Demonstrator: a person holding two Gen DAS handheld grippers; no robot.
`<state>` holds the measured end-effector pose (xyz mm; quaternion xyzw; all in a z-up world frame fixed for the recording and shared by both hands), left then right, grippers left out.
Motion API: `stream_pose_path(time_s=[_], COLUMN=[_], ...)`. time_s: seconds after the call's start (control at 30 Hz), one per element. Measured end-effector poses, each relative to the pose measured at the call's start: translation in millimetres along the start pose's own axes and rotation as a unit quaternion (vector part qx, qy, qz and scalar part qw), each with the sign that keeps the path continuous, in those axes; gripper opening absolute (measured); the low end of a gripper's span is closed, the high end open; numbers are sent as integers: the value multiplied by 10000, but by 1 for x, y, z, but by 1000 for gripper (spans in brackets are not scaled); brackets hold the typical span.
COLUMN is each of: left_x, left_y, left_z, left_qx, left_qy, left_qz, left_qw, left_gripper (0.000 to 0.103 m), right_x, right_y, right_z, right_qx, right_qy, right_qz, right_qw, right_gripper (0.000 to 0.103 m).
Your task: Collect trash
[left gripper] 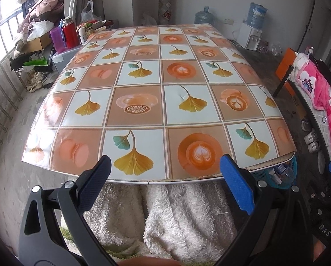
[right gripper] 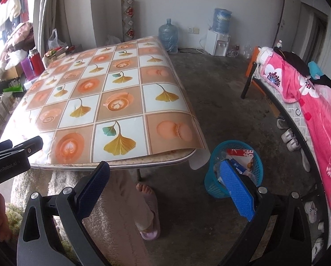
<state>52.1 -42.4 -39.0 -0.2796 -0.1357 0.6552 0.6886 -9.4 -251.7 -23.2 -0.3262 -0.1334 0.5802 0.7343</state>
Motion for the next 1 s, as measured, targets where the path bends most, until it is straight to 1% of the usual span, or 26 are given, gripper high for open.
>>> stream_pose_path(time_s=[0.23, 1.0], left_x=[-3, -4], left_y=[-2, 0], left_z=[0, 0], left_qx=[21, 18], left_qy=[37, 39], left_qz=[-46, -38], left_qw=[10000, 10000], left_gripper=[94, 94], right_x=[0, 1], right_y=[-1, -2], right_z=[0, 1], right_qx=[4, 2], right_qy=[62, 62], right_qz=[55, 53], right_qw=[10000, 10000], right_gripper=[97, 97])
Point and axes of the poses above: each gripper's, at about its wrist camera, not at the fingertips, and z roughly against the way its jaws point, x to its left, y to its underside, the point moved 7 cm from there along -z, roughly the way its jaws point, and after that the axes turned 10 degrees about y, right-handed, at the moved point
